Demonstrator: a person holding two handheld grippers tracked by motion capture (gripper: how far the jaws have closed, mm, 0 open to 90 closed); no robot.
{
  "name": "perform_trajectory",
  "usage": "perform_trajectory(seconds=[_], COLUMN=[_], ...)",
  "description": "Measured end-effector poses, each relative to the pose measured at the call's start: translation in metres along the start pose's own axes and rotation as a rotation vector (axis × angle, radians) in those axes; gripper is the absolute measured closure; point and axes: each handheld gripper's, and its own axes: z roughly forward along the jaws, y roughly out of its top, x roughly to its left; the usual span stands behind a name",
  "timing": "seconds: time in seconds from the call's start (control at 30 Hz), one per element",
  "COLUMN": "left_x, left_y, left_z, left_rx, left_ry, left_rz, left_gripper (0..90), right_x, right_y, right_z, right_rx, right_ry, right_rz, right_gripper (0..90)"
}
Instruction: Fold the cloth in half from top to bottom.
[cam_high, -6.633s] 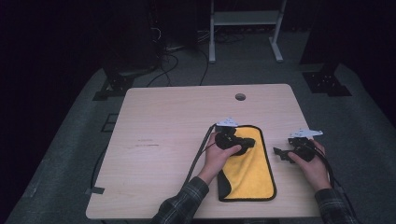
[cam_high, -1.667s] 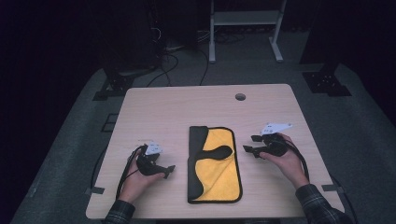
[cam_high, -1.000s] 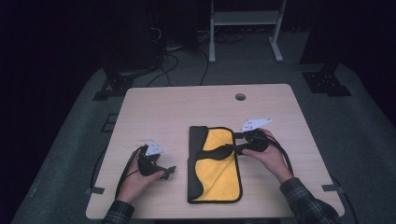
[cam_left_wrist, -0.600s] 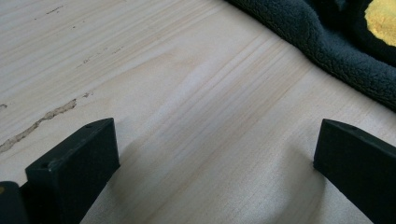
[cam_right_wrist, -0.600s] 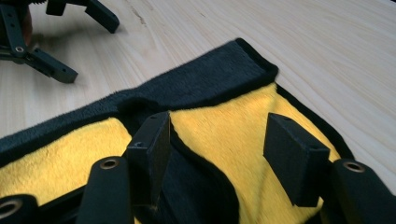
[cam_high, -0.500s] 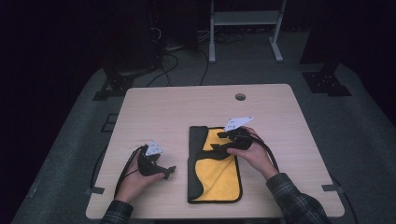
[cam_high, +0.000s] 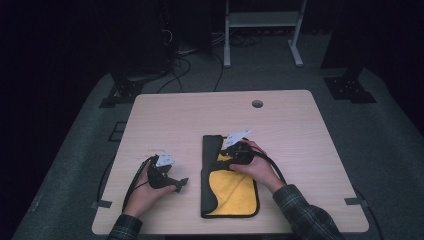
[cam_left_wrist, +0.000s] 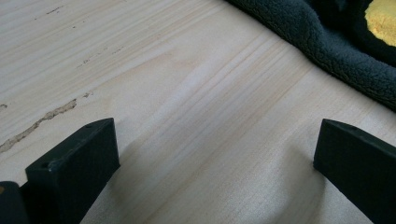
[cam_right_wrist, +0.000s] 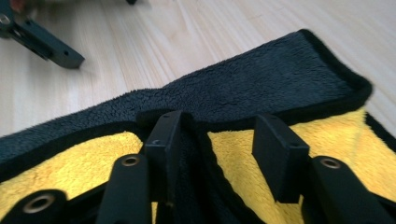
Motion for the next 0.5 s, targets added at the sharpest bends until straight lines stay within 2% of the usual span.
perform_trajectory(seconds=[0.13,0.3,0.5], left_x=[0.0,0.0,0.0], left_y=[0.0,0.0,0.0], left_z=[0.0,0.0,0.0], left_rx=[-0.001,-0.001,-0.001], left_ry=[0.0,0.001,0.0], left_rz=[0.0,-0.001,-0.001], left_gripper=[0.0,0.0,0.0], right_x=[0.001,0.002,-0.004], right_y=[-0.001,-0.003,-0.002], right_z=[0.009,0.009,-0.003], right_rx=[0.03,0.039,-0.013], right_ry=[-0.008,0.004,0.004], right_rz=[-0.012,0.0,0.042], right_gripper=[59.0,83.3,85.6])
